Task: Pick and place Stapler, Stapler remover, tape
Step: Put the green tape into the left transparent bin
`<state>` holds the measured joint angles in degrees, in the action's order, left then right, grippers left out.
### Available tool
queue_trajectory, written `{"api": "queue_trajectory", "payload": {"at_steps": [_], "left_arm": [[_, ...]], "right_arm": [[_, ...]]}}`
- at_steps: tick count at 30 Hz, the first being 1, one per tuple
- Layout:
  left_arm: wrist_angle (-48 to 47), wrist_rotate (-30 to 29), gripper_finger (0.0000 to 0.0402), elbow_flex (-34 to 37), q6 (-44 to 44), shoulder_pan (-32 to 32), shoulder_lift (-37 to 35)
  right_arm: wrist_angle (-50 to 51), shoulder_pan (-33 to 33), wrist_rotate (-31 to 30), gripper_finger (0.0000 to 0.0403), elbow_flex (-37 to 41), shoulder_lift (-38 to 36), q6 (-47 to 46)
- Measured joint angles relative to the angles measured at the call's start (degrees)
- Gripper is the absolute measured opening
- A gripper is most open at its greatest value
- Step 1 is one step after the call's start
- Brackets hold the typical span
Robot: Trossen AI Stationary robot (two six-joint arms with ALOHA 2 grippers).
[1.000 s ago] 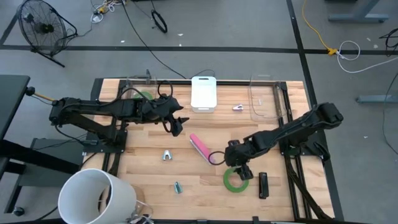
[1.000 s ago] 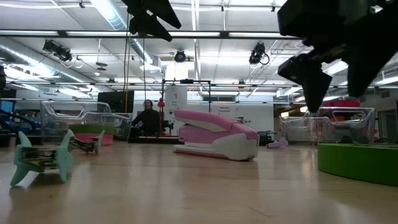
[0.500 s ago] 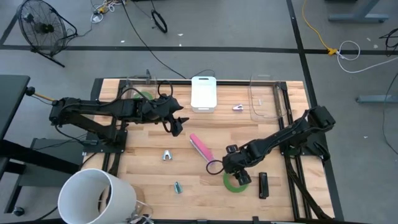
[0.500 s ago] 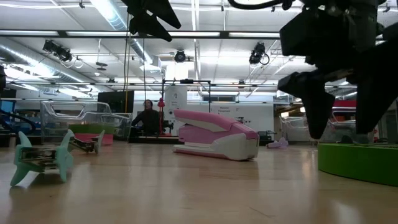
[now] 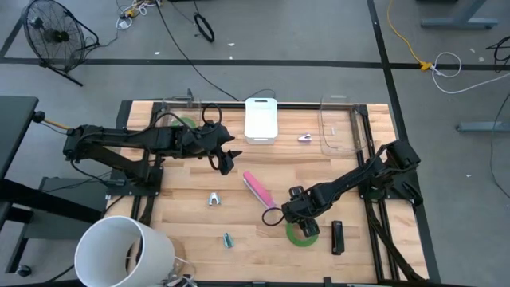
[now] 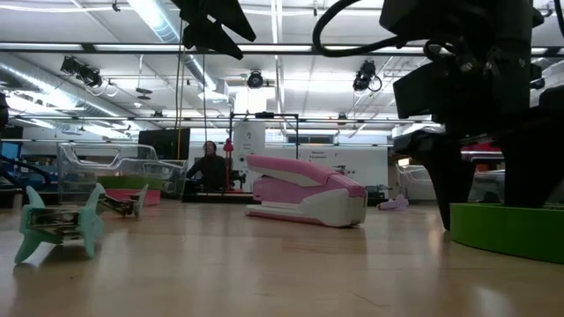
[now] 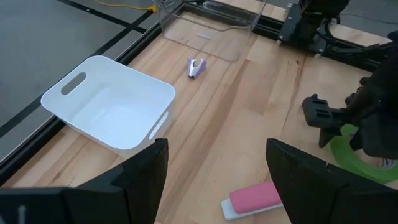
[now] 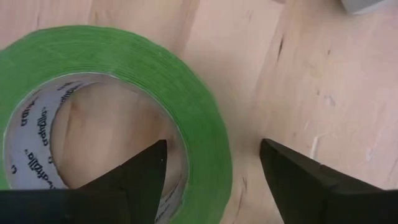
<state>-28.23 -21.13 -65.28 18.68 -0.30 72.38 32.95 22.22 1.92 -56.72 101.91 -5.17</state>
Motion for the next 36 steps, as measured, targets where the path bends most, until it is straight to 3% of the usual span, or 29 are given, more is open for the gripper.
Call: {"api": "queue_trajectory", "payload": {"at_steps": [16,25,36], "left_arm": [[0.04,0.0,0.027,0.0,0.0,0.0,0.0],[0.11,-0.01,0.027,0.0,0.0,0.0,0.0],[0.94,0.0,0.027,0.0,0.06,0.01,0.0]], "right_arm": [[0.27,-0.02,-0.4,0.0083,0.01,-0.2,0.45],[2.03,-0.08,1.1,0.008,0.26,-2.0,0.04],[8.23,-2.86,-9.75,0.0078,0.25,-10.67,0.11]]}}
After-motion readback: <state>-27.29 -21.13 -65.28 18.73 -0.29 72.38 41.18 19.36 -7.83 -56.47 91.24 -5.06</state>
